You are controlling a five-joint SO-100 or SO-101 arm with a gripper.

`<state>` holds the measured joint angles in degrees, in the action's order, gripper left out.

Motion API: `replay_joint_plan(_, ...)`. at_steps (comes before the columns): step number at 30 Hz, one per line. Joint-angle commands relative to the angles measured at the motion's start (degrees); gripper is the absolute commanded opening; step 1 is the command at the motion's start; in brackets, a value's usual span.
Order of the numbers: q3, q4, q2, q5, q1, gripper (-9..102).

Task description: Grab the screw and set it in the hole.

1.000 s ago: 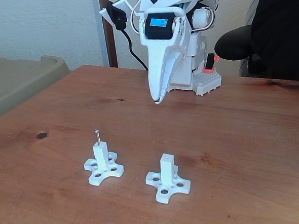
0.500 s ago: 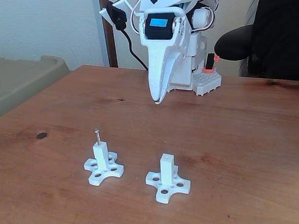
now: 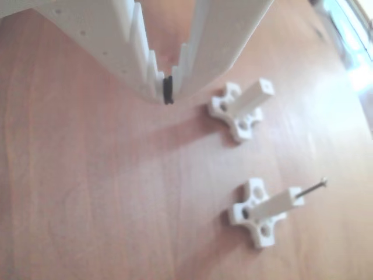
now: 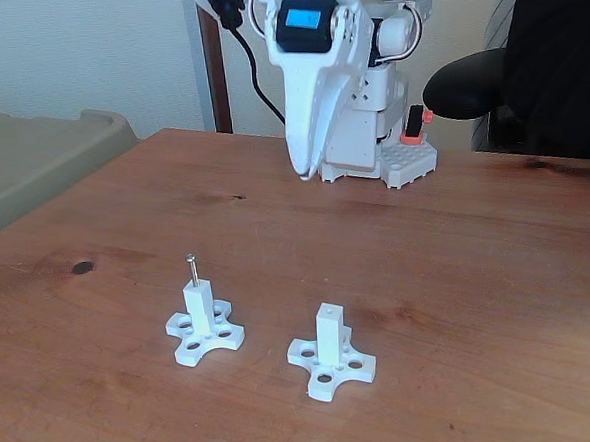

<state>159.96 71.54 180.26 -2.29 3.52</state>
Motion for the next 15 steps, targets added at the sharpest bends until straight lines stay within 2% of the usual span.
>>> replay_joint_plan(1, -9.9, 0.4, -5.9, -0.1, -0.2, -4)
replay_joint_plan(15, -27.6, 4.2, -23.3, 1.7, -0.3, -4)
